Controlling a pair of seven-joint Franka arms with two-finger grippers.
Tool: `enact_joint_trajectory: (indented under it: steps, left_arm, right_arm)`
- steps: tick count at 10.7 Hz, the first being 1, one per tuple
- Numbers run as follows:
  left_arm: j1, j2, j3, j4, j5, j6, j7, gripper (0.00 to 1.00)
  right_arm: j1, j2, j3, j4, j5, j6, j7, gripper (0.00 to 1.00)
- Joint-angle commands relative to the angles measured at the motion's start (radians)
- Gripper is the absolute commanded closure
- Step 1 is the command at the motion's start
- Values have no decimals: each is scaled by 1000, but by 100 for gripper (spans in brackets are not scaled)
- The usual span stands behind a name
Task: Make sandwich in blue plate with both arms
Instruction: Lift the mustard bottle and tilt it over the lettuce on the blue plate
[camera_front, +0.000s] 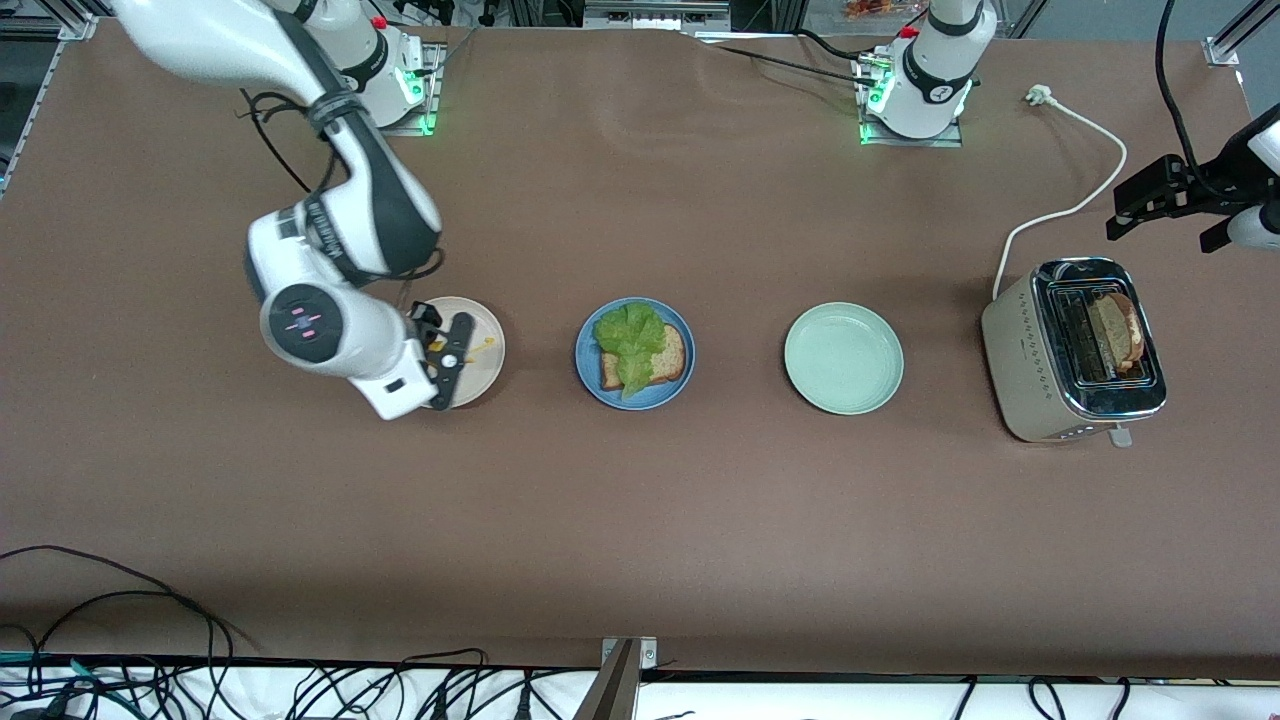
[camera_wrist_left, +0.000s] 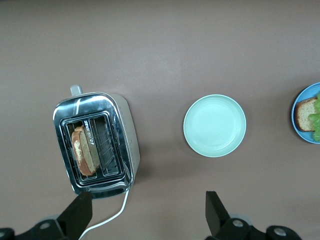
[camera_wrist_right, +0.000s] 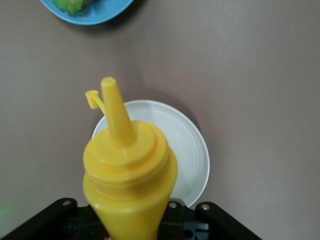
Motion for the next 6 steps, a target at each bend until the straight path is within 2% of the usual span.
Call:
enact_joint_trajectory:
  steps: [1,4,6]
  left_arm:
    - [9,2,-1,18,-13,20,25,0]
    - [7,2,-1,16,-15,28,25,0]
    - [7,0,-1,13,-10,30,25,0]
  right_arm:
    - [132,30,-3,45,-225,-13,181,96]
    - [281,78,-3,45,-510,-22,305,96]
    - [373,116,-5,45,-646,-23,374,96]
